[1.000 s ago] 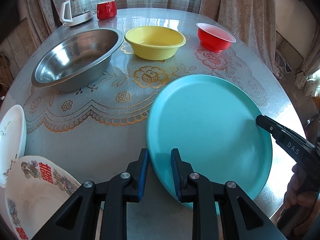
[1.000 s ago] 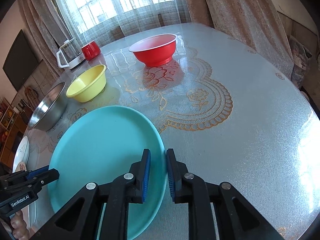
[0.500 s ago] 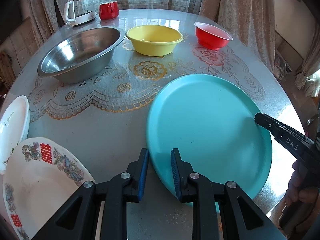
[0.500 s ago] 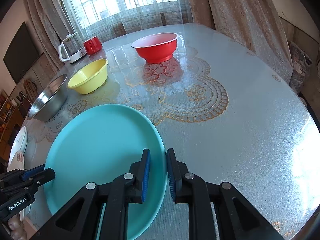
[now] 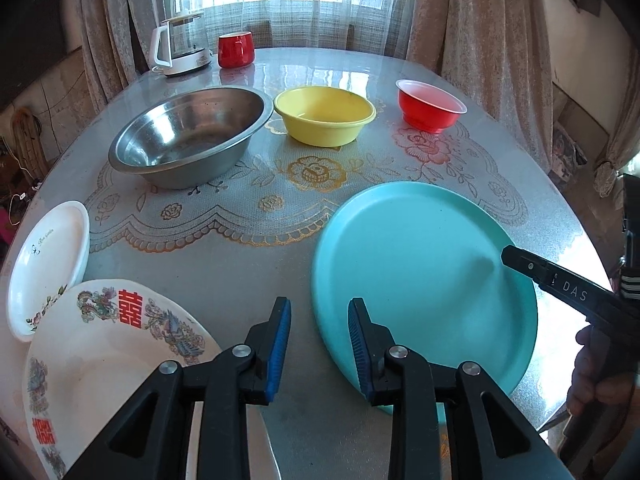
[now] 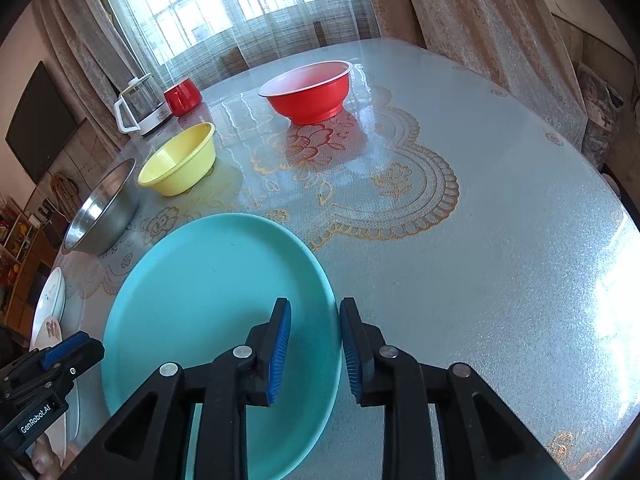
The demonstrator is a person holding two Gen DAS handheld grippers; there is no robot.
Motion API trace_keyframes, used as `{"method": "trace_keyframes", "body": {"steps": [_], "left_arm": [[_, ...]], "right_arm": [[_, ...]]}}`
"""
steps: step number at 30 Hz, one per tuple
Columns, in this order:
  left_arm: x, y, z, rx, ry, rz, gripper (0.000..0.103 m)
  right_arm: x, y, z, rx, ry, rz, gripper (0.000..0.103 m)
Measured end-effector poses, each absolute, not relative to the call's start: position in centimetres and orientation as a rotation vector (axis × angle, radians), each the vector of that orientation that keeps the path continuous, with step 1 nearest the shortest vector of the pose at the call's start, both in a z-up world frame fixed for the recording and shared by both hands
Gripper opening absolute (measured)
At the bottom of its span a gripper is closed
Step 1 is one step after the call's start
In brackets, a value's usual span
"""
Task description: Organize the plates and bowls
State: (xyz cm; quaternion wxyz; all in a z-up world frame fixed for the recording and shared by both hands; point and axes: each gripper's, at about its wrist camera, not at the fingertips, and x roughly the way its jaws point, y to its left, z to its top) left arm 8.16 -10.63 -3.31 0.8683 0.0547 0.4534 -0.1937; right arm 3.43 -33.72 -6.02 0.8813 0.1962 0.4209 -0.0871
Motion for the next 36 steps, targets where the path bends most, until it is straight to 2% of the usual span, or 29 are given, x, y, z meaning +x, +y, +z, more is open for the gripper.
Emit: {"method": "trace_keyframes", "body": {"steps": [9, 20, 27, 36], "left_arm": [[6.9, -8.1, -1.6, 0.053, 0.894, -0.409, 0.032], [6.6, -2.0, 0.3, -0.068, 0.837, -0.337, 0.034], [7.0, 4.3, 0.4, -0.17, 0.81, -0.211, 0.034], [7.8, 14.4, -0.8, -0.308, 0.782, -0.007, 0.033]], "right_arm": [[3.6, -33.5, -5.9, 0.411, 0.879, -0.209, 0.032], [4.1, -32.1, -2.7, 0.346, 0.775, -0.192, 0.035], [6.8, -25.8, -1.2, 0.333, 0.782, 0.1, 0.035], [11.1, -14.8, -1.3, 0.347, 0.896, 0.465, 0.034]]}}
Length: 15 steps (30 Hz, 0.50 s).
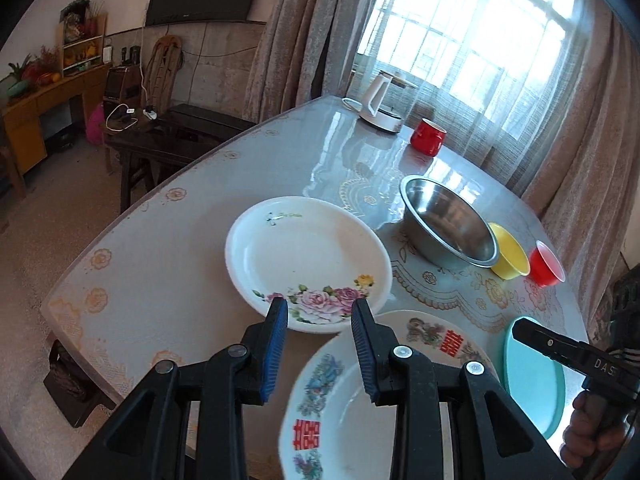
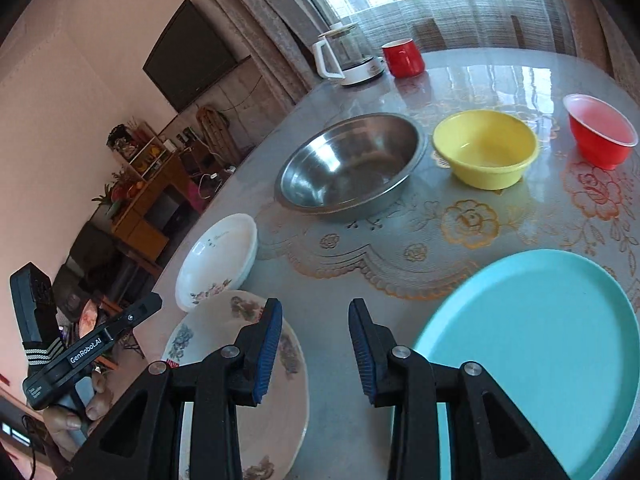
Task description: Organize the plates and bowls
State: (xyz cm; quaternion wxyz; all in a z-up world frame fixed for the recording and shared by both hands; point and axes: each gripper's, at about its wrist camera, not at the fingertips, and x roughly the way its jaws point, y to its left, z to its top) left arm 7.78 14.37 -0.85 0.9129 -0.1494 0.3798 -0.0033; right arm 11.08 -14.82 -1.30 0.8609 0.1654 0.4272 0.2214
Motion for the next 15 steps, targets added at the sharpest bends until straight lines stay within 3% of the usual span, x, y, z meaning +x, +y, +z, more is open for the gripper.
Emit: {"method": "trace_keyframes", "body": {"steps": [7, 15], "left_arm": [[10.0, 20.2, -2.9, -0.386, 0.802, 0.068, 0.033], [13.3, 21.8, -4.9, -0.456, 0.849, 0.024, 0.033]], "right_arm": [[14.9, -7.7, -1.6, 0.337, 0.97, 0.584, 0.028], [19.9, -3.6, -4.5, 0.326, 1.1, 0.557, 0.021]]}}
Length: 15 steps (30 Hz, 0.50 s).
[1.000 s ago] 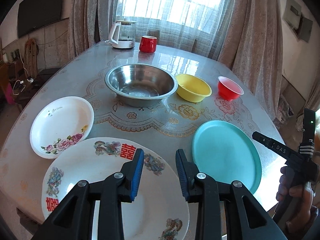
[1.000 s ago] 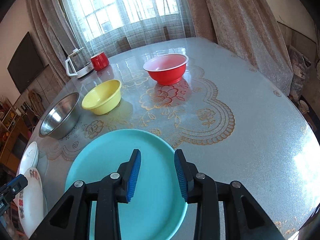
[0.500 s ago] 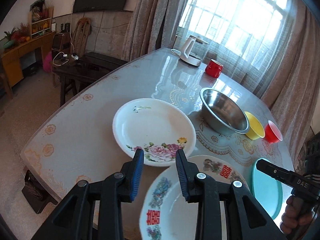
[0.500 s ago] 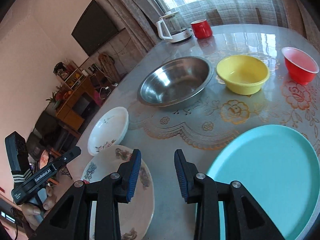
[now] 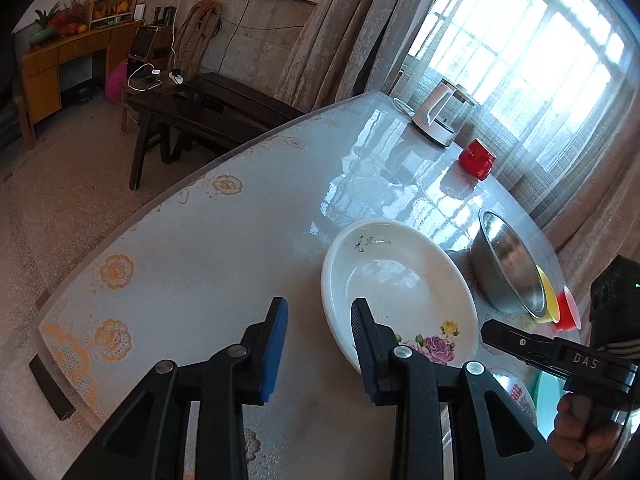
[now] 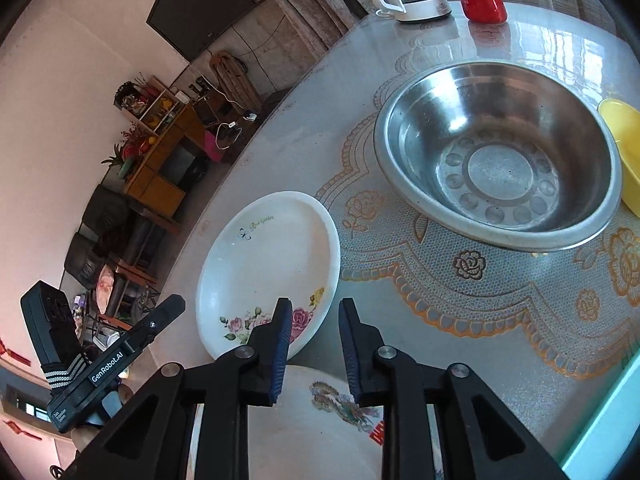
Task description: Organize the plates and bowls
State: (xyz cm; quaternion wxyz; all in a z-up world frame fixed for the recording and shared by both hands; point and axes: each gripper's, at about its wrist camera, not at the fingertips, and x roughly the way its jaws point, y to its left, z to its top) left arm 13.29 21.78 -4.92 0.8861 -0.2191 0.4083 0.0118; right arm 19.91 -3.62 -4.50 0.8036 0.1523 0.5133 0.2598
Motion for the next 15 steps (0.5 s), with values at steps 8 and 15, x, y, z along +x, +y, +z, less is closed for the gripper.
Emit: {"method": "trace_keyframes", "body": {"steps": [8, 15], "left_arm": [[16.8, 21.2, -6.9, -0.445, 0.897, -0.015, 0.018], [17.3, 20.0, -6.1, -0.396, 0.885, -0.009, 0.011]], "right_arm": [[22.3, -2.1, -6.5, 0.304, 1.156, 0.532, 0.012], [22.7, -1.7, -6.1, 0.289, 1.14, 0.514, 0.012]]}}
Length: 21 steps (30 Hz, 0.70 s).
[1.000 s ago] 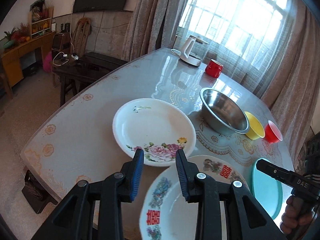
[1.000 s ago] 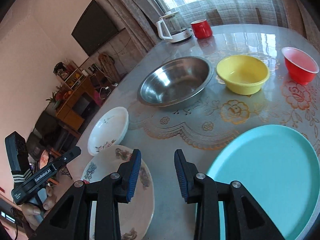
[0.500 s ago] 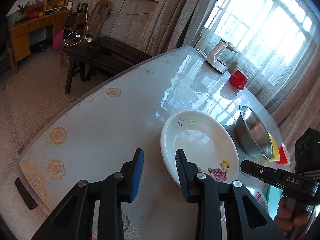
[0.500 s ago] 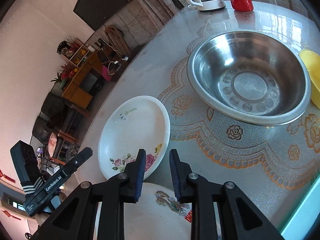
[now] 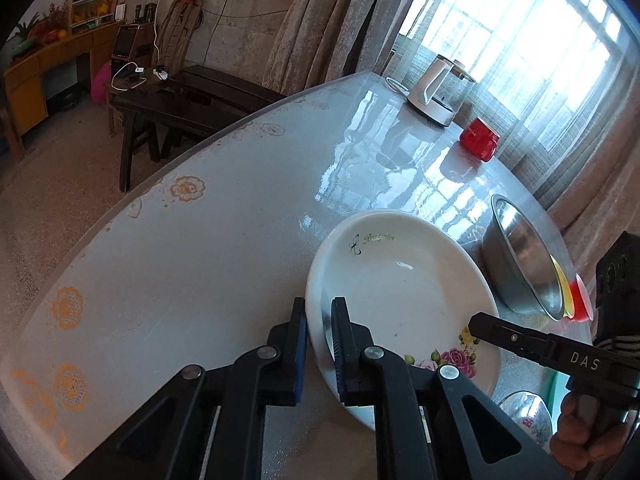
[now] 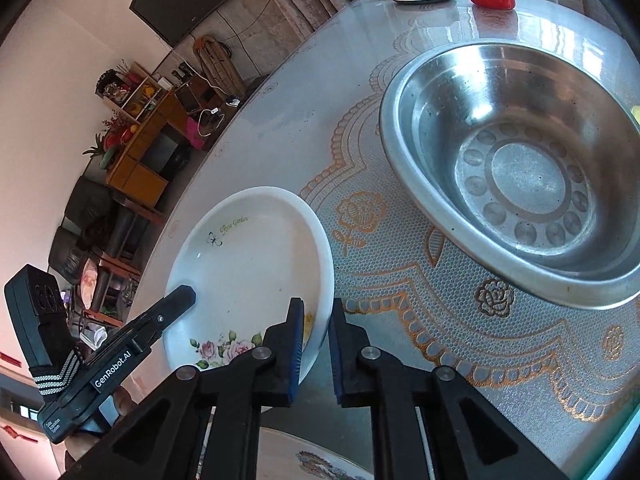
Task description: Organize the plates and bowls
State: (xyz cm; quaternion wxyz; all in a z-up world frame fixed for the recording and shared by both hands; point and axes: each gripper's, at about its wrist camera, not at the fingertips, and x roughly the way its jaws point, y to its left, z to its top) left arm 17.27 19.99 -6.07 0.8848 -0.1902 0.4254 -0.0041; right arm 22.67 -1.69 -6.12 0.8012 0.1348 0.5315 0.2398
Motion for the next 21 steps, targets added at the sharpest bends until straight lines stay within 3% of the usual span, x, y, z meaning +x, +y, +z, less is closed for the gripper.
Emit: {"method": "trace_keyframes", "body": {"steps": [21], "left_arm": [[12.4, 15.2, 1.2, -0.315, 0.778, -0.086, 0.012]], "right_arm": [[16.9, -8.1, -0.9, 0.386, 0.974, 0.553, 0.012]]}}
